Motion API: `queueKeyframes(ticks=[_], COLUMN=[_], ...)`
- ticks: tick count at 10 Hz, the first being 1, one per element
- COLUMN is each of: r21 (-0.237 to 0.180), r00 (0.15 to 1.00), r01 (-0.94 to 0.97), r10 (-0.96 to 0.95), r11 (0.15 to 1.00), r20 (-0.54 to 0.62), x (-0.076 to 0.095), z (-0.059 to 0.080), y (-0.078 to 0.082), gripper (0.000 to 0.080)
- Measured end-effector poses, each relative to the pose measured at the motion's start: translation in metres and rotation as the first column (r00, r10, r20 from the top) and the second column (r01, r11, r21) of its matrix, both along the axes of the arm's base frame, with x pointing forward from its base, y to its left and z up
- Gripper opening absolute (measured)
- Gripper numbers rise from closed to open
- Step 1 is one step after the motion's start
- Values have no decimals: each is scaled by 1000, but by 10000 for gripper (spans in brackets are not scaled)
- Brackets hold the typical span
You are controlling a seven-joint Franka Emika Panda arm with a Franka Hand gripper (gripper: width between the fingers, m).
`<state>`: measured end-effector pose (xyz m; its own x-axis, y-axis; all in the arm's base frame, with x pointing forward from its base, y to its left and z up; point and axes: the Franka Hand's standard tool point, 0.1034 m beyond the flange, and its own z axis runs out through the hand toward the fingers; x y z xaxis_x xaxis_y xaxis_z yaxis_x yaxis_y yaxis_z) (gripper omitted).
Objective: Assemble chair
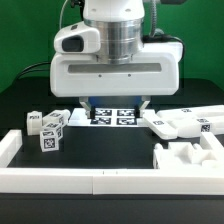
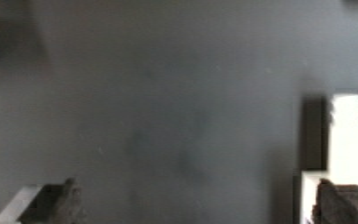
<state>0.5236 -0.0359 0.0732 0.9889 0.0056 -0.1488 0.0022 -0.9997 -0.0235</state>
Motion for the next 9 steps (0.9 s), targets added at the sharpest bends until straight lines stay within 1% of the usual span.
queueKeyframes(ticks=[1, 2, 3, 4, 7, 8, 9], r21=[1, 0, -3, -3, -3, -2, -11], r00=[1000, 999, 999, 999, 999, 997, 992], r01=[-13, -11, 2, -4, -2, 48, 102], r10=[13, 11, -2, 4, 2, -48, -102], r11=[1000, 1000, 1000, 1000, 1000, 999, 995], r20=[-24, -34, -41, -39, -42, -54, -68], x=[-17, -26, -31, -29, -31, -45, -68], z=[-1, -2, -5, -5, -6, -10, -13], y=[-18, -30, -36, -34, -35, -45, -61], gripper=[649, 649, 649, 649, 649, 649, 649])
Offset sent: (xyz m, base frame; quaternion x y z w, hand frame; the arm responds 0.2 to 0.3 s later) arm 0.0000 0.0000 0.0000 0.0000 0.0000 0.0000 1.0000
